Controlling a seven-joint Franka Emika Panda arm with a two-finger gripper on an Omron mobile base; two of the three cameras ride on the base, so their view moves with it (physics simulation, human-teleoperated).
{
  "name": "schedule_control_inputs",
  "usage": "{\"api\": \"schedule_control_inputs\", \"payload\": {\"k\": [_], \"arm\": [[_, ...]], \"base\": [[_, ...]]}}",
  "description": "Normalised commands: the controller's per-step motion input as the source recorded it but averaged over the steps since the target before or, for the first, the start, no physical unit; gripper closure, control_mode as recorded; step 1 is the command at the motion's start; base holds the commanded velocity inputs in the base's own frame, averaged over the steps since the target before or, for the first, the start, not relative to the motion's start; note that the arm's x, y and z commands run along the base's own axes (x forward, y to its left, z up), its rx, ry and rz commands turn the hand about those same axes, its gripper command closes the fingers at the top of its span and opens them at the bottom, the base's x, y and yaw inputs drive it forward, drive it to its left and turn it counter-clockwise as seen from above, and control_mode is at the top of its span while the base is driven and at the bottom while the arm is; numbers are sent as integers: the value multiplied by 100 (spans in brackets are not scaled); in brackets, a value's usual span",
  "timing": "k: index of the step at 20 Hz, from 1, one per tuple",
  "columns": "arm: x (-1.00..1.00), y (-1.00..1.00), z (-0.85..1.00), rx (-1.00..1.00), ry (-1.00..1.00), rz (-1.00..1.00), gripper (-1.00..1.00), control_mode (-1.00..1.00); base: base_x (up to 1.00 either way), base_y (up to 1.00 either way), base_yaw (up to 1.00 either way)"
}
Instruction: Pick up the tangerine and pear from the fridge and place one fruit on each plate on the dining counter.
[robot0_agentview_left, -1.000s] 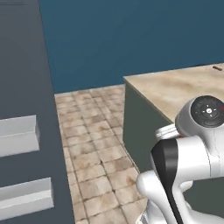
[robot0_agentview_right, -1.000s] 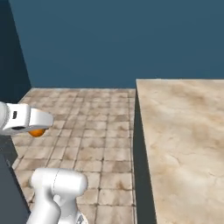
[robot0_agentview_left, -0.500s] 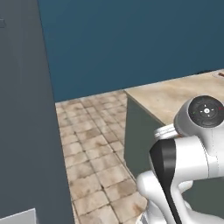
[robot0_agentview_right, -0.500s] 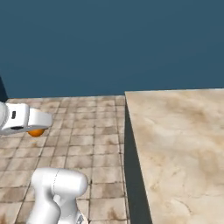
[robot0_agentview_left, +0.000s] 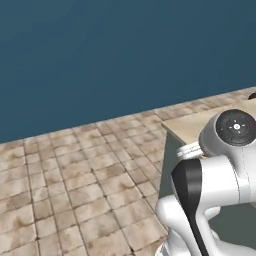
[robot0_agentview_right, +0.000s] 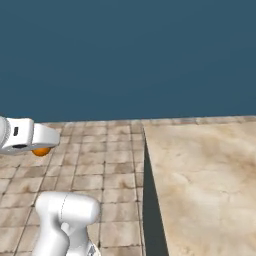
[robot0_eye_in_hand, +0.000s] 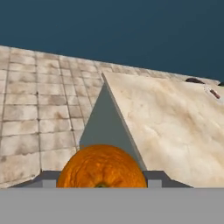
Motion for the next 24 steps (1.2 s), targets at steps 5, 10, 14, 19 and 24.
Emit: {"api": "schedule_control_inputs", "payload": {"k": [5,10,14,19,24], "arm": [[0,0,0,0,0,0,100,100],[0,0,0,0,0,0,100,100],[0,0,0,0,0,0,100,100],[0,0,0,0,0,0,100,100],[0,0,0,0,0,0,100,100]], "base": [[100,5,-11],[100,24,-19],[100,36,-25],[100,49,-33],[100,58,-43]]}}
